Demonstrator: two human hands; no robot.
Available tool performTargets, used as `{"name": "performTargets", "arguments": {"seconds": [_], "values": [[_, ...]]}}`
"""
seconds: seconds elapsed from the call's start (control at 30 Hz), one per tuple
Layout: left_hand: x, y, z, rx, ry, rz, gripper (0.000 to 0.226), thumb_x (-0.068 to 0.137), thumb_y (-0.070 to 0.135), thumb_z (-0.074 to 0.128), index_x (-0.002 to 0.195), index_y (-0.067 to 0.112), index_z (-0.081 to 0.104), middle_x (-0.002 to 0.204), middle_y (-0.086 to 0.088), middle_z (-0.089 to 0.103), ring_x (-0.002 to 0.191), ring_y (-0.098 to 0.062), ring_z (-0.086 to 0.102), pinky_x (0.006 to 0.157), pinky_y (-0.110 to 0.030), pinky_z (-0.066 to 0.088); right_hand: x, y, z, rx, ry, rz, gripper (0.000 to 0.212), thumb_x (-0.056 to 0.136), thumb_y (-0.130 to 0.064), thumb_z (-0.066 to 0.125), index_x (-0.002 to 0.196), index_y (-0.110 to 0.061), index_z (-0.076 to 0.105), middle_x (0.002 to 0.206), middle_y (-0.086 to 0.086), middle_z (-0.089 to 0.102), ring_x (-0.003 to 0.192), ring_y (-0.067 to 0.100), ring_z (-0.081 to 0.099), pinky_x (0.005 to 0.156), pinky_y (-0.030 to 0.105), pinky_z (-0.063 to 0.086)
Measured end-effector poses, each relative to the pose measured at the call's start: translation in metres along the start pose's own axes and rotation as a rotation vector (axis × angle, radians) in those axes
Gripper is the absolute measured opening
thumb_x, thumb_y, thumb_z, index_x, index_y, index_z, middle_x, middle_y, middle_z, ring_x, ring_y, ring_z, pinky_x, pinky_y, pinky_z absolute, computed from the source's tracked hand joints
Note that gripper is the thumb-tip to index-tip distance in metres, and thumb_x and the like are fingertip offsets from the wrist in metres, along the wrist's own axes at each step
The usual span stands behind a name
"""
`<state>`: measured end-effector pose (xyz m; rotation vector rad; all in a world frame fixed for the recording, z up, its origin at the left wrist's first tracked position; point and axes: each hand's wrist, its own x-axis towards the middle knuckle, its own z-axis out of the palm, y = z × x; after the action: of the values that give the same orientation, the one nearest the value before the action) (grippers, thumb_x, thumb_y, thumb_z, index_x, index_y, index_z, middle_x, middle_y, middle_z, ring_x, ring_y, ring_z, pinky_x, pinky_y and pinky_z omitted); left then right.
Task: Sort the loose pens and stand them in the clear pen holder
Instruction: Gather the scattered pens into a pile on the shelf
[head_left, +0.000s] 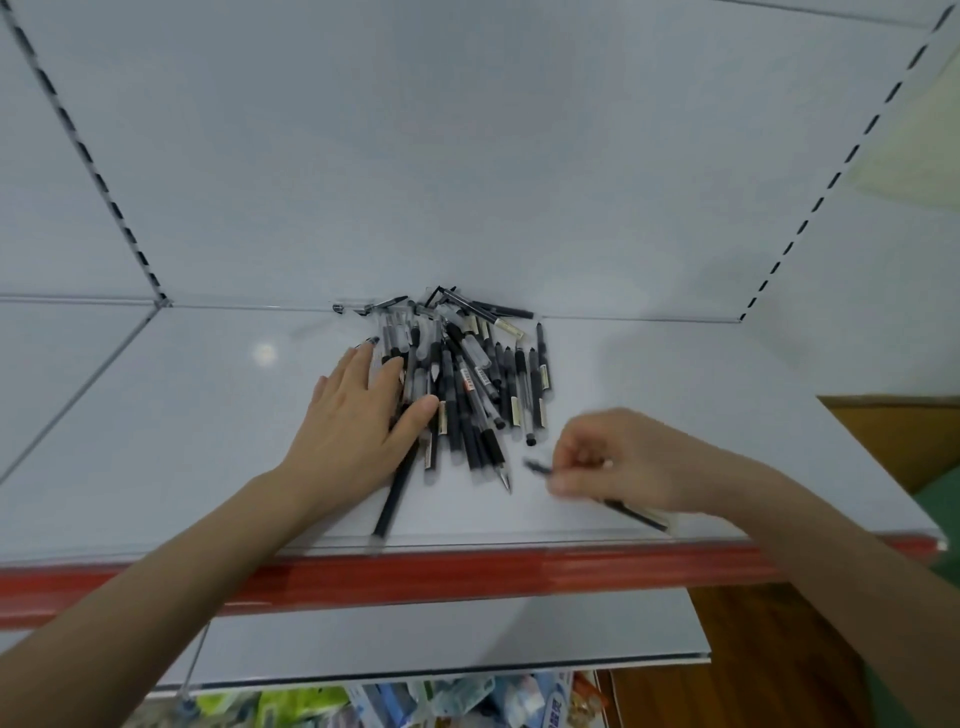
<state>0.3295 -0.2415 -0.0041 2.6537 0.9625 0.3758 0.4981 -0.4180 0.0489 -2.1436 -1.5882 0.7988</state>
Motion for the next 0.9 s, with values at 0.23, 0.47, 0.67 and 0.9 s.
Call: {"name": "performTargets", "arguments": {"seconds": [0.23, 0.47, 0.67, 0.9], "values": [[0.013, -0.022, -0.002, 0.054, -0.061, -0.178, 0.093, 0.074, 0.075, 0.008, 0.147, 0.016, 0.011, 0.154, -0.019, 0.011, 0.143, -0.033, 0.006, 0.115, -0.052, 0.010, 0.081, 0.025, -0.004, 0.189, 0.649, 0.192, 0.023, 0.090, -0.028, 0.054, 0.098, -0.008, 0.062, 0.092, 0.003, 0.061, 0.086, 0.016, 0.056, 0.080, 0.029, 0.042], [0.042, -0.012, 0.003, -0.060, -0.105, -0.044, 0.089, 0.083, 0.071, 0.018, 0.146, 0.009, 0.014, 0.154, -0.014, 0.019, 0.142, -0.024, 0.017, 0.115, -0.041, 0.015, 0.106, 0.008, 0.015, 0.217, 0.670, 0.162, 0.037, 0.097, -0.024, 0.040, 0.114, 0.007, 0.049, 0.114, 0.024, 0.057, 0.104, 0.035, 0.054, 0.082, 0.035, 0.041], [0.052, -0.011, 0.001, -0.164, -0.080, 0.052, 0.070, 0.090, 0.057, 0.021, 0.139, 0.008, 0.032, 0.144, -0.013, 0.039, 0.132, -0.025, 0.036, 0.110, -0.038, 0.029, 0.109, 0.002, 0.016, 0.204, 0.618, 0.059, 0.035, 0.098, -0.024, 0.040, 0.122, -0.001, 0.050, 0.124, 0.016, 0.054, 0.116, 0.026, 0.048, 0.081, 0.019, 0.032], [0.098, -0.046, -0.012, -0.121, 0.095, -0.133, 0.047, 0.097, 0.038, 0.032, 0.128, 0.007, 0.047, 0.132, -0.016, 0.047, 0.127, -0.030, 0.038, 0.104, -0.038, 0.030, 0.139, 0.029, -0.018, 0.058, 0.571, 0.122, 0.045, 0.098, -0.027, 0.041, 0.133, 0.000, 0.043, 0.138, 0.015, 0.046, 0.129, 0.025, 0.041, 0.103, 0.027, 0.027]]}}
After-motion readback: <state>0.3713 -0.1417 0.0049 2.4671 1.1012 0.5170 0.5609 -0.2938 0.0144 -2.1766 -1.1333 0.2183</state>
